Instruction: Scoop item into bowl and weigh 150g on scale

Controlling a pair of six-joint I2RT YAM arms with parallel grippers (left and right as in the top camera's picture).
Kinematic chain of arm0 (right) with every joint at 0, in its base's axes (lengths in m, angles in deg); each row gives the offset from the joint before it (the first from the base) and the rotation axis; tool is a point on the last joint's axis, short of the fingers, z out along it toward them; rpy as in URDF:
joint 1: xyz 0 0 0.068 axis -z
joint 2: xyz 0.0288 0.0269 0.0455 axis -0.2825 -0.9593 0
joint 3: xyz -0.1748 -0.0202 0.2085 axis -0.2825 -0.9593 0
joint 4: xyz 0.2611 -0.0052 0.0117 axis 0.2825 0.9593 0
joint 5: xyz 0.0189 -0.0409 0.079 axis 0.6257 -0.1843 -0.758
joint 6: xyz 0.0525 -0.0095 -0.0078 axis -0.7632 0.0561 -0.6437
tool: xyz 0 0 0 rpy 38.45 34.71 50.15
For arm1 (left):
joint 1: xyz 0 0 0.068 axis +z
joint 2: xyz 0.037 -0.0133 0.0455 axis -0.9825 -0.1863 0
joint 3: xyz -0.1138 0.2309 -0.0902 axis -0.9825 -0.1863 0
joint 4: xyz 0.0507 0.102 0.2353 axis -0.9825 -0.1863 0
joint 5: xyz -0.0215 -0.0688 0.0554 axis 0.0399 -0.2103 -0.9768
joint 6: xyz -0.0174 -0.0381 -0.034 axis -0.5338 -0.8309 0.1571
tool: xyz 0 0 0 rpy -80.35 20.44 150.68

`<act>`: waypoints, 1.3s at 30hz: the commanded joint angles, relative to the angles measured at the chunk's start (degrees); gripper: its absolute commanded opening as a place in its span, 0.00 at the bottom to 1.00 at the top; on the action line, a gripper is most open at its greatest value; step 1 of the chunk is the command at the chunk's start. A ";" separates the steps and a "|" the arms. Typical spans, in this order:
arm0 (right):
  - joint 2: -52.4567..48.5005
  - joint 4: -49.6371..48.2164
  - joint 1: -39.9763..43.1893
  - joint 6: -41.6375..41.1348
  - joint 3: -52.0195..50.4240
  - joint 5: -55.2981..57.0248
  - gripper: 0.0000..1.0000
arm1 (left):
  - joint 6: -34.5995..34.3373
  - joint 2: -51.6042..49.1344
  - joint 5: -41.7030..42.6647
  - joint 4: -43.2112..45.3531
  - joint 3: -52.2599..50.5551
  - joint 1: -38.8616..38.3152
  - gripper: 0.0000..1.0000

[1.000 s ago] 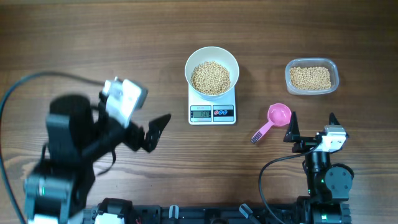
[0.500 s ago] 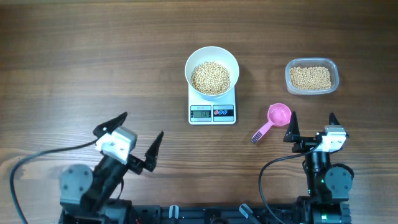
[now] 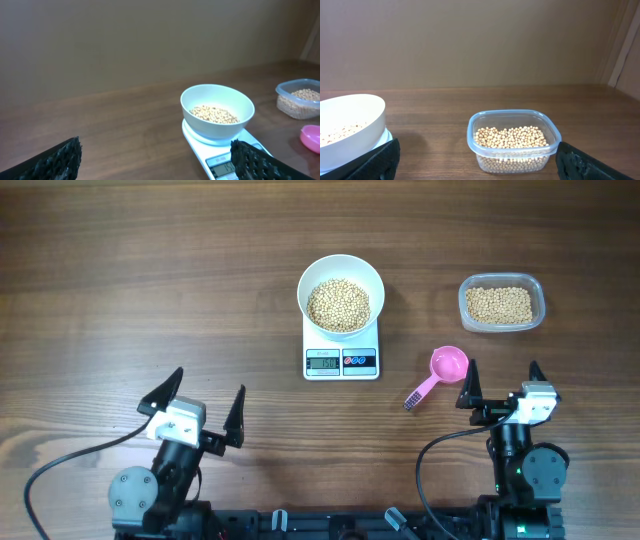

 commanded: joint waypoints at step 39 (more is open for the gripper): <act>0.68 -0.11 -0.24 0.66 -0.15 1.14 1.00 | -12.22 1.42 -3.21 20.79 -17.68 4.57 1.00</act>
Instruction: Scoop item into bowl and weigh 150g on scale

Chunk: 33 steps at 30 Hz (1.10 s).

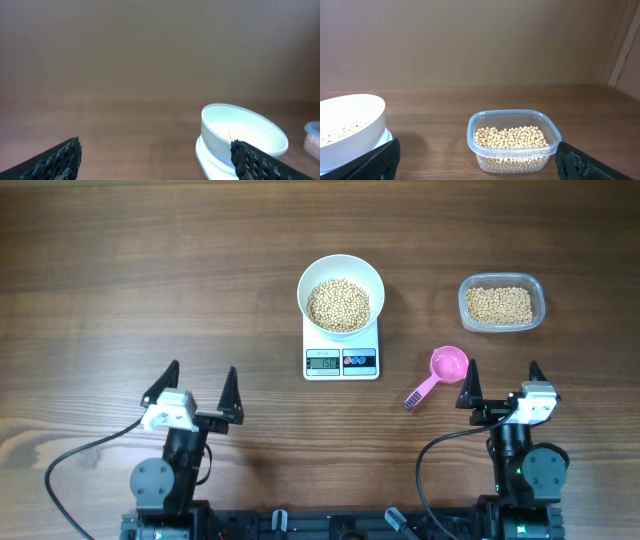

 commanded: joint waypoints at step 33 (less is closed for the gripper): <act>0.68 -0.11 -0.24 0.68 -0.15 1.14 1.00 | -0.96 0.63 -0.96 -6.38 -0.42 -0.63 1.00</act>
